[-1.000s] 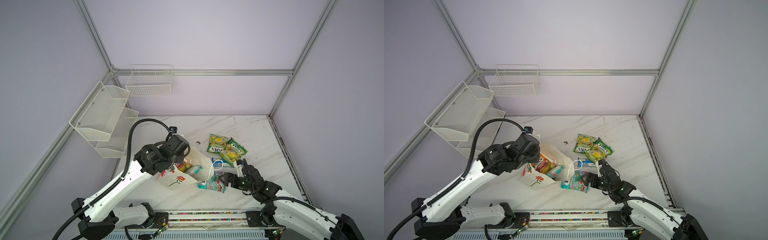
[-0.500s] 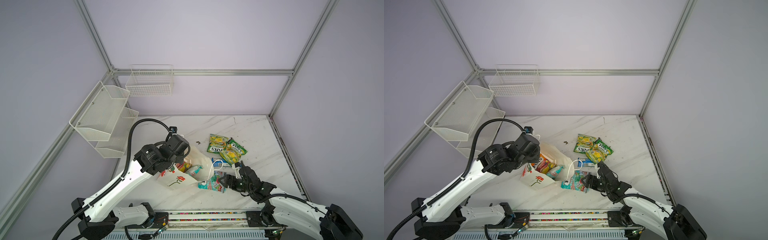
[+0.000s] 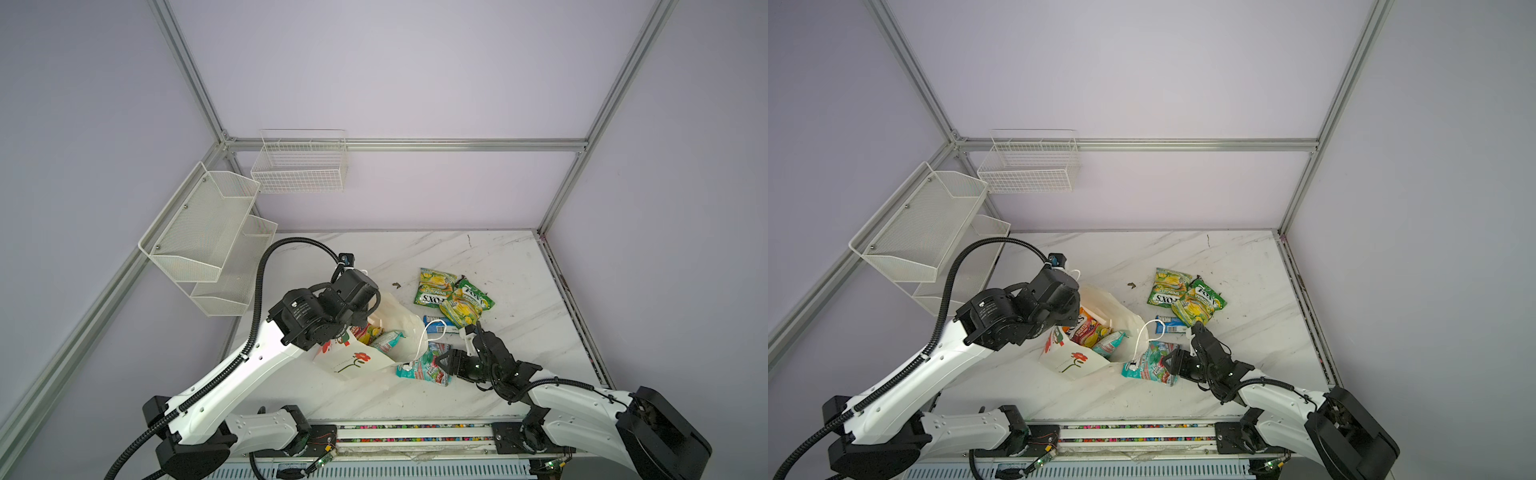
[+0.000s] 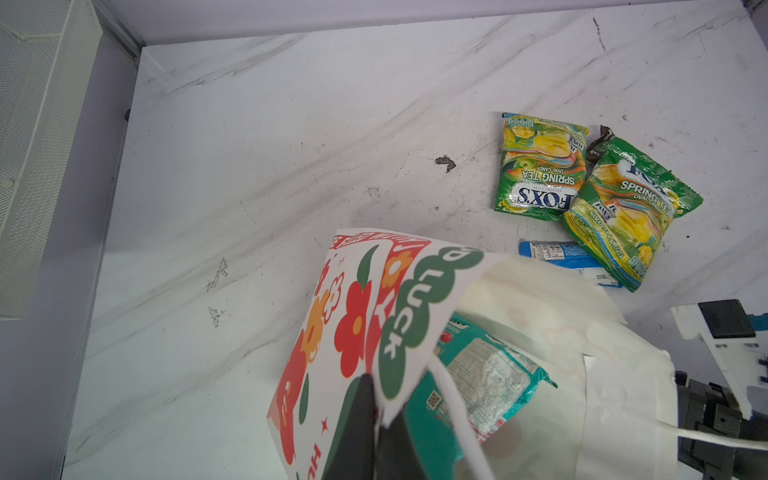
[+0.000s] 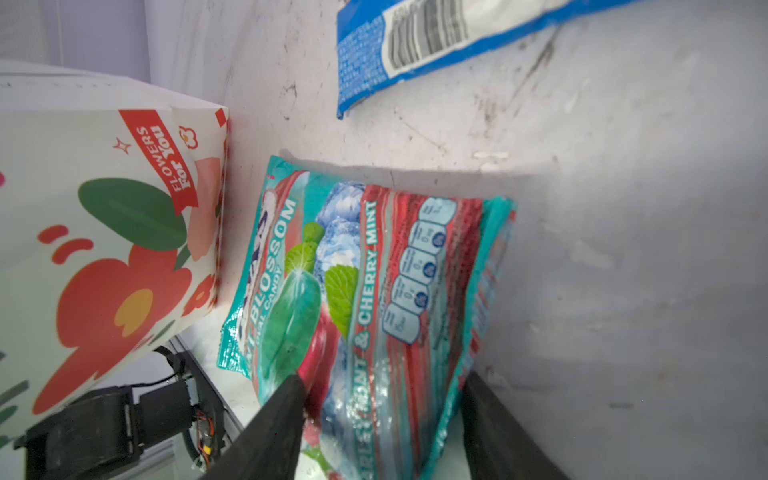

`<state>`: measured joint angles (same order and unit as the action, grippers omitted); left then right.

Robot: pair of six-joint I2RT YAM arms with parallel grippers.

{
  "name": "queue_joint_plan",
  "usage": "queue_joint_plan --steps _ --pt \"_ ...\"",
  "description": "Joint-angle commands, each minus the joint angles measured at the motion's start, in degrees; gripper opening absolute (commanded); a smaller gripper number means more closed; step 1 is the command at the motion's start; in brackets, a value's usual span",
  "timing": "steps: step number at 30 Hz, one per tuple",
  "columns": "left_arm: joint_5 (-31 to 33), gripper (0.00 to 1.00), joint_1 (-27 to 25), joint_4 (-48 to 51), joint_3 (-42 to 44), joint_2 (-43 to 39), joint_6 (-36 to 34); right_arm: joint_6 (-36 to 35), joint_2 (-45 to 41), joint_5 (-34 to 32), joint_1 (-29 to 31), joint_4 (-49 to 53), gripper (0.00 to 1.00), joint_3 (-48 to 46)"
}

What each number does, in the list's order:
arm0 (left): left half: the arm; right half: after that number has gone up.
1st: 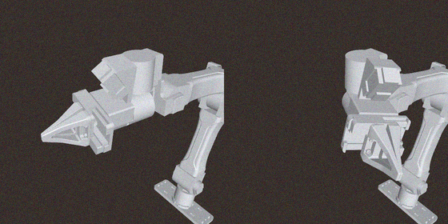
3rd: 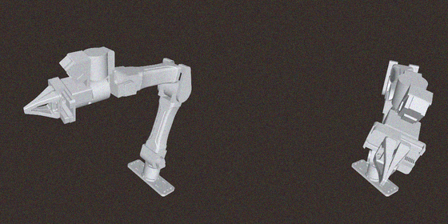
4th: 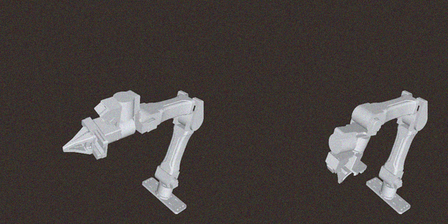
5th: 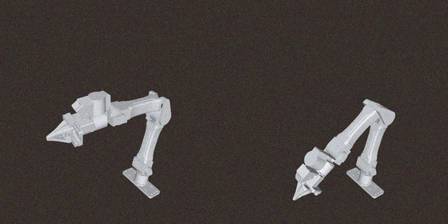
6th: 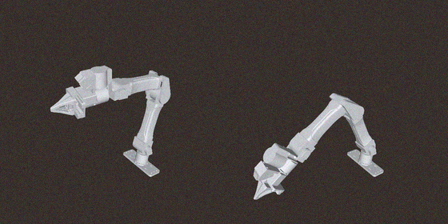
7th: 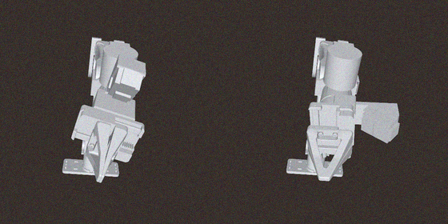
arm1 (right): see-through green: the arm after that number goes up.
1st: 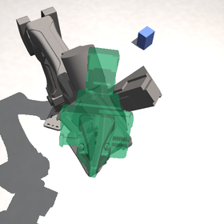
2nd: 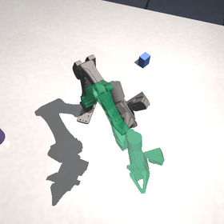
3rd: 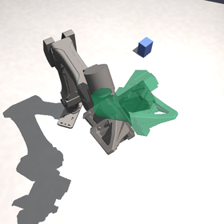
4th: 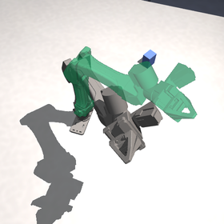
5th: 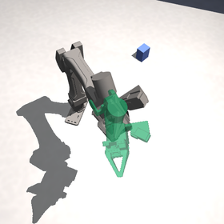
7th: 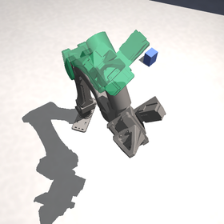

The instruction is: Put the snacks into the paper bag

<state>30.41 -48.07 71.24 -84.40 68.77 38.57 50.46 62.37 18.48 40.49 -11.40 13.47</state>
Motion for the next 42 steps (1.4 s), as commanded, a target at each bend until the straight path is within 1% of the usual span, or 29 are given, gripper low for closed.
queue_joint_plan --steps 1,11,14,15,22,33,42 --pt "1.58 0.0 0.09 -2.95 -0.15 -2.15 1.25 0.43 0.92 0.33 -0.06 -2.31 0.47 -0.47" --pt "1.58 0.0 0.08 -2.96 0.11 -2.59 1.33 0.01 -0.67 0.04 -0.06 -1.0 0.15 0.24" --pt "1.58 0.0 0.09 -3.02 0.27 -2.68 1.49 -0.34 -1.16 0.14 -0.06 -0.6 0.02 0.56" --pt "1.58 0.0 0.09 -3.03 0.28 -2.73 1.51 -0.42 -1.23 0.15 -0.11 -0.5 0.0 0.66" --pt "1.49 0.0 0.07 -3.09 0.1 -2.27 1.6 -0.87 -3.9 0.82 -0.05 -0.44 0.0 0.54" --pt "1.33 0.0 0.06 -3.22 -0.09 -1.71 1.6 -1.09 -14.73 4.1 -0.06 -0.29 0.0 1.18" --pt "1.31 0.0 0.04 -3.26 0.03 -1.98 1.69 -0.36 -20.42 6.38 -0.06 -1.7 0.0 1.89"
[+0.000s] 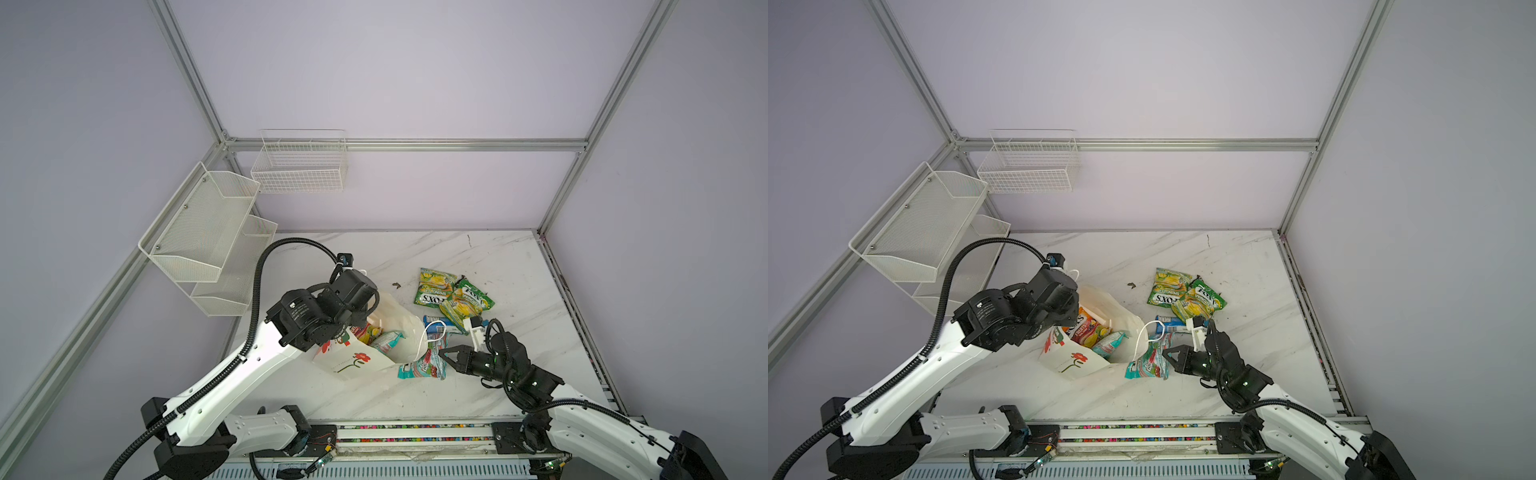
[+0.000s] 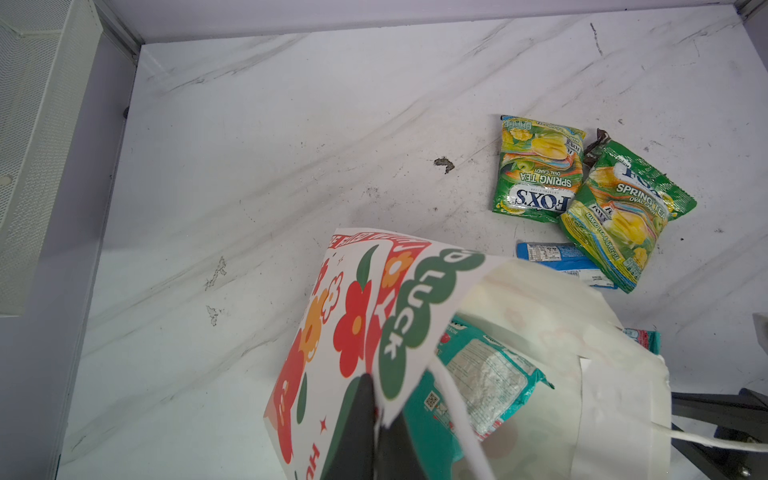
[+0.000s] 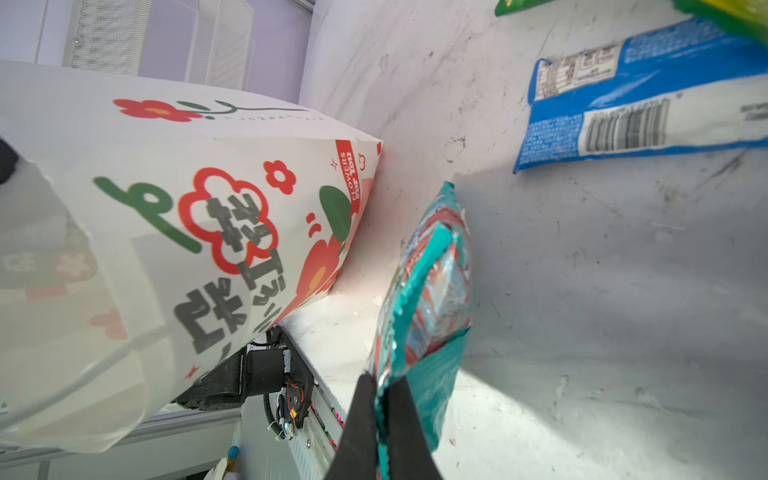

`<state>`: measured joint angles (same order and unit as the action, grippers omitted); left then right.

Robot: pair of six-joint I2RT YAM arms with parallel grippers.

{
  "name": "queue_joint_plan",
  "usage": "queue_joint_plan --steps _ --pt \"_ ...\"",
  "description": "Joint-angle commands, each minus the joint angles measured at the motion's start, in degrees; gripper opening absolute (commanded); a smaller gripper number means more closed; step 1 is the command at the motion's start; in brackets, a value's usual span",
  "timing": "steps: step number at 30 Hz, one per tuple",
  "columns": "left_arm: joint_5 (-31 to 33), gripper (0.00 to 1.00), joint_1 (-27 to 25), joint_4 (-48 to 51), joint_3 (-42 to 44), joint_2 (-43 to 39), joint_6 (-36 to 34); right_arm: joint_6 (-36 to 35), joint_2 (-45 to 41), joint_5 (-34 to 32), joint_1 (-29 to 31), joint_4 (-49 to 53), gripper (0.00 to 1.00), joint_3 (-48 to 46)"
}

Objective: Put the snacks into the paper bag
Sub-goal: 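Close the right gripper on the teal Mint Blossom packet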

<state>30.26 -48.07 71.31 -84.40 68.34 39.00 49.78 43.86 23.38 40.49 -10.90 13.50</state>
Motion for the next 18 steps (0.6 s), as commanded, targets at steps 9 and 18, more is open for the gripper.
queue_joint_plan --steps 9,18 --pt "1.47 0.0 0.13 -3.28 0.27 -1.96 1.25 1.41 -8.92 3.15 -0.06 -2.64 0.0 4.25" --pt "1.47 0.0 0.06 -3.31 0.73 -2.63 1.43 2.34 -12.87 3.5 -0.06 -1.28 0.0 8.47"
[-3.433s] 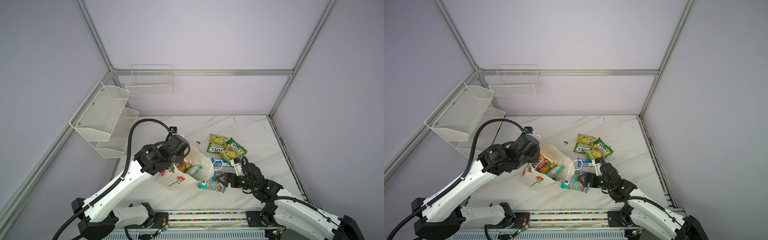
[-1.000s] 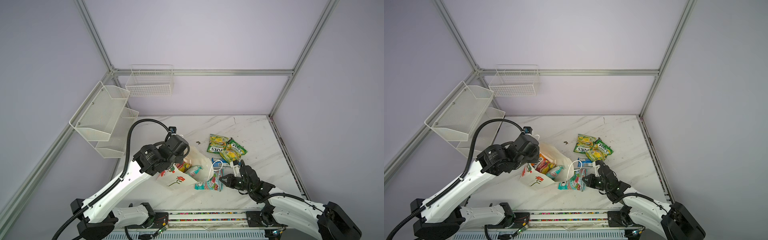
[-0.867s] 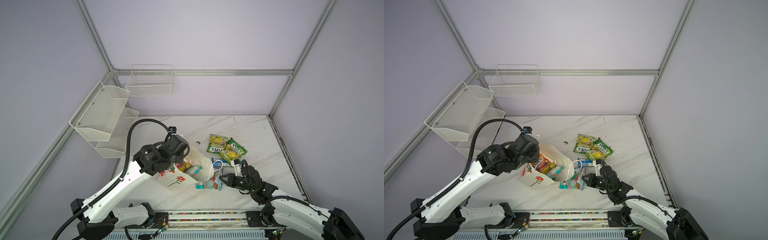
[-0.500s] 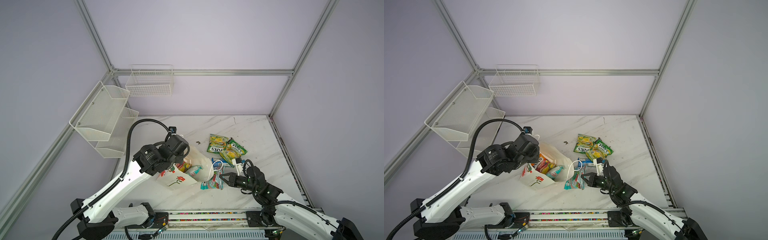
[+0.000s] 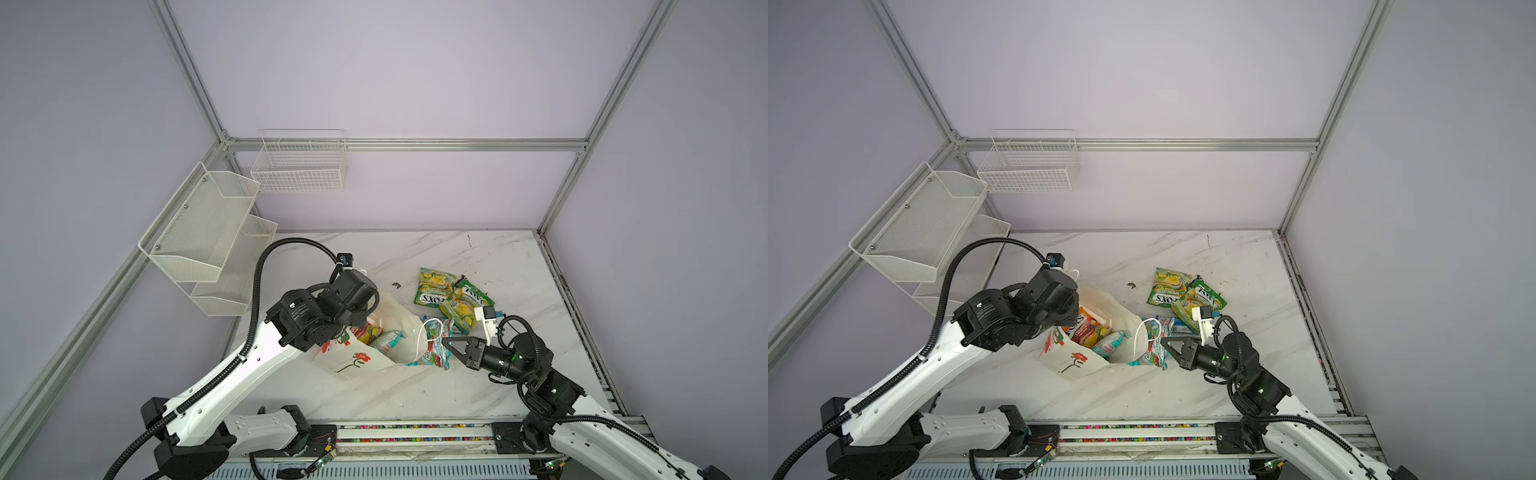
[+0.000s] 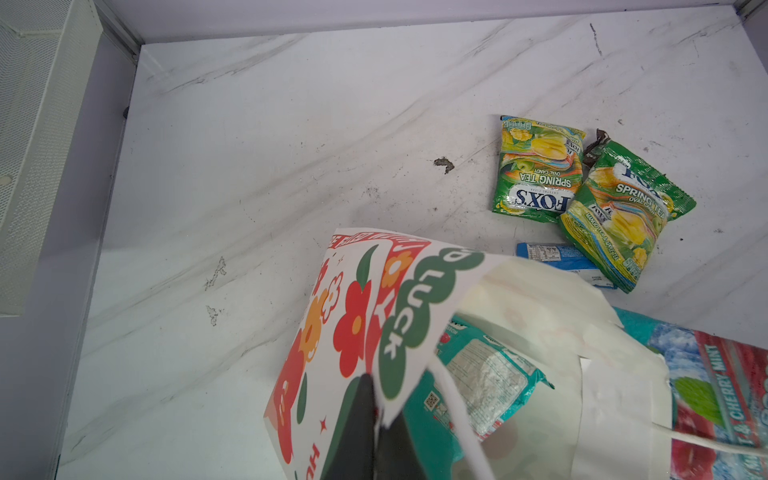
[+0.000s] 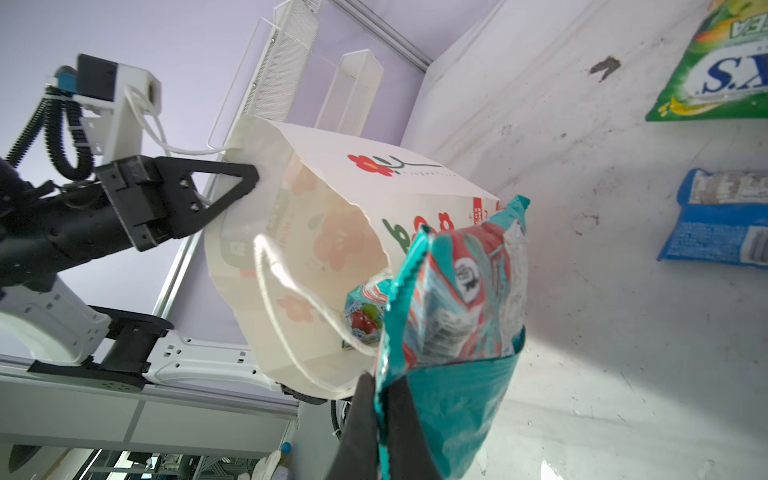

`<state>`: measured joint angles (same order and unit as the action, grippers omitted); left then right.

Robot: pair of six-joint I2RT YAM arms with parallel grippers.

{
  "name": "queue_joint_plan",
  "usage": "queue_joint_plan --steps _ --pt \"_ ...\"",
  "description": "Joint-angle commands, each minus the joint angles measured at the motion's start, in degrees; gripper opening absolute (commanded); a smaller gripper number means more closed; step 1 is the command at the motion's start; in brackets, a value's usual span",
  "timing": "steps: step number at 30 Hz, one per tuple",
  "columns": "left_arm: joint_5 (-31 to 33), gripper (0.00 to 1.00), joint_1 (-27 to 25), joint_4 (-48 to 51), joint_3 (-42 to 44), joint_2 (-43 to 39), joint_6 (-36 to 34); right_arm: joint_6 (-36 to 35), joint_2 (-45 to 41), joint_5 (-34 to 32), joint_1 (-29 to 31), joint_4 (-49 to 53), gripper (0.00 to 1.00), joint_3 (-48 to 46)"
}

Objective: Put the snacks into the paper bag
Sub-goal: 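Close the right gripper on the teal Mint Blossom packet, then lift the teal Mint Blossom packet upward with the right gripper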

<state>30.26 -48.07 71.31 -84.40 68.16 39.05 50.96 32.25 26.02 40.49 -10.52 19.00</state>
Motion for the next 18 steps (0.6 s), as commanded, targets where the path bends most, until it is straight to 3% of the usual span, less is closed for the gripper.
queue_joint_plan --steps 1,18 --pt "1.47 0.0 0.09 -3.31 0.73 -2.5 1.38 1.09 -1.44 0.87 -0.06 -1.44 0.0 3.45" --pt "1.47 0.0 0.06 -3.29 1.43 -3.06 1.73 -3.09 -2.47 0.4 -0.08 4.71 0.0 15.52"
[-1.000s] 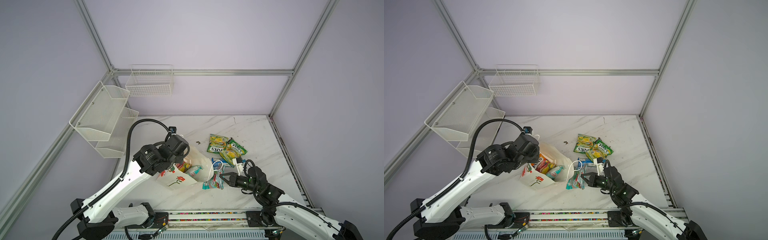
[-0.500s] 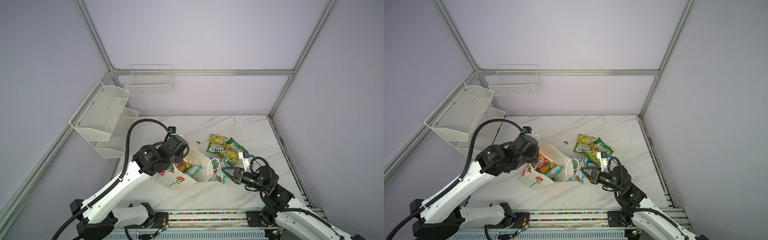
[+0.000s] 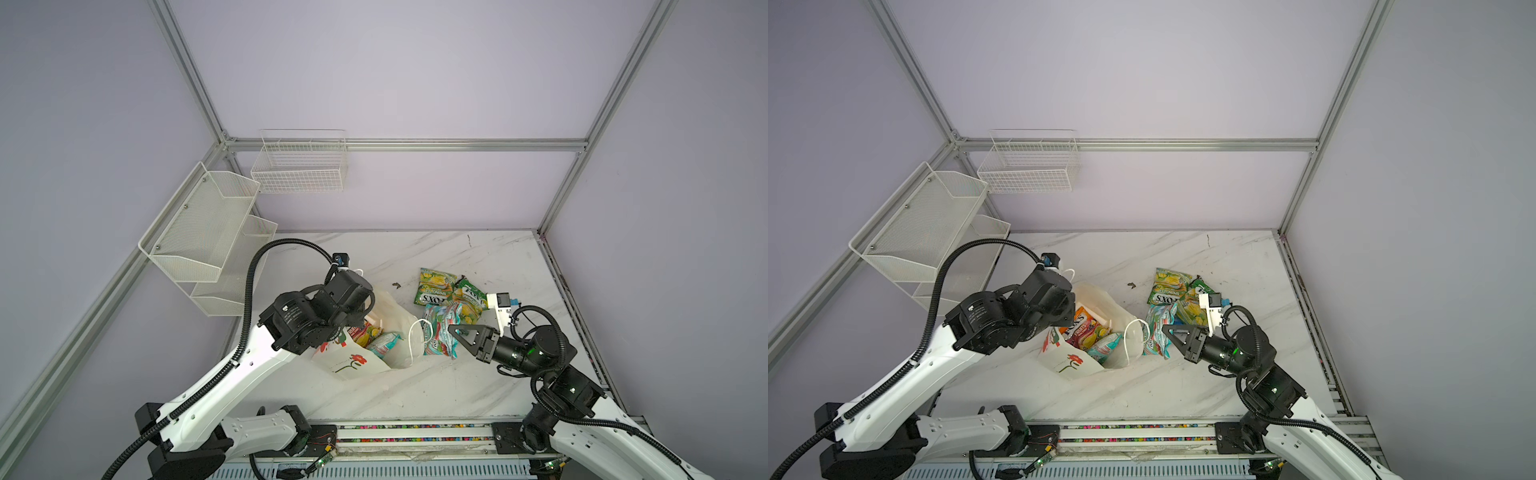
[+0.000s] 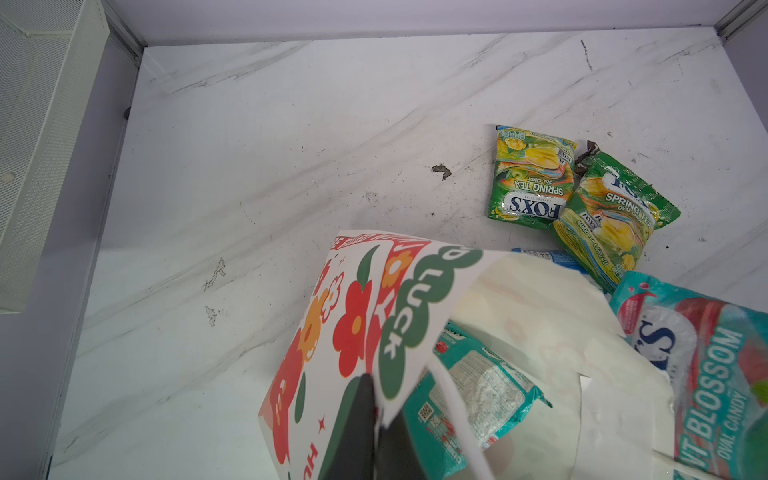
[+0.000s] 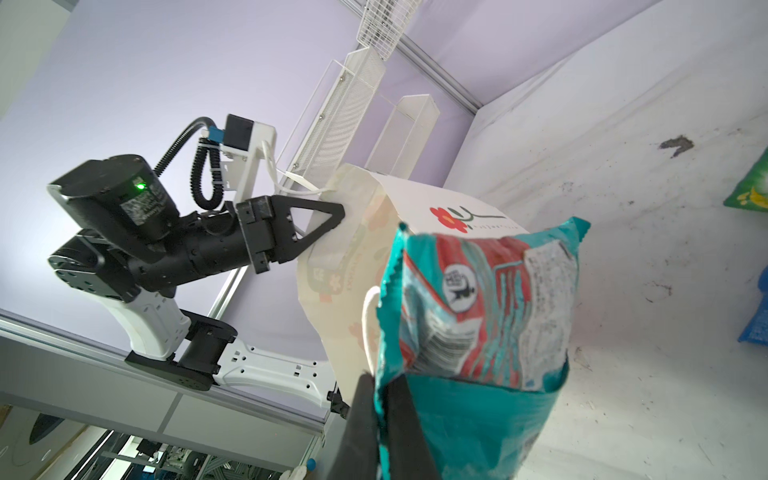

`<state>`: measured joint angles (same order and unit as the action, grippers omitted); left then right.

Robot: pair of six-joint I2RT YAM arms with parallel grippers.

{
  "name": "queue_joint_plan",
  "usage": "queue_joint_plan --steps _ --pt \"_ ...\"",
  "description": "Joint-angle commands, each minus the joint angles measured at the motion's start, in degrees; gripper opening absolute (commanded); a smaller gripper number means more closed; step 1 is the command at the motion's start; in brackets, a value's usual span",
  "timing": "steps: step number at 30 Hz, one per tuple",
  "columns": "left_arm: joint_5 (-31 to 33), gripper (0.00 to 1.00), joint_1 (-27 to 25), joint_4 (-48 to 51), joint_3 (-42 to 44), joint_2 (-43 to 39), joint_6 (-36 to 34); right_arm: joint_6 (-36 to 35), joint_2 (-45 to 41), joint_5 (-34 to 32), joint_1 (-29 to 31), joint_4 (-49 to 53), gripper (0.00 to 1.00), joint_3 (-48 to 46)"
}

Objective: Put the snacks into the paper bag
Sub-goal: 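Lift the teal Mint Blossom packet upward with the right gripper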

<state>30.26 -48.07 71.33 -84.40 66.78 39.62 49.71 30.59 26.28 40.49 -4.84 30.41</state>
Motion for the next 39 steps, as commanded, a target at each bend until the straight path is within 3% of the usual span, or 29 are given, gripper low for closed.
queue_joint_plan --steps 1,22,39 --pt "1.38 0.0 0.1 -3.35 1.3 -1.57 1.17 -2.44 -0.64 -0.08 -0.06 -0.04 0.0 5.43" --pt "1.46 0.0 0.09 -3.39 1.37 -1.97 1.08 -8.07 5.27 1.65 -0.06 1.13 0.0 19.02" --pt "1.46 0.0 -0.04 -3.48 1.52 -1.97 1.86 -1.58 14.25 9.46 -0.06 -15.12 0.0 18.87"
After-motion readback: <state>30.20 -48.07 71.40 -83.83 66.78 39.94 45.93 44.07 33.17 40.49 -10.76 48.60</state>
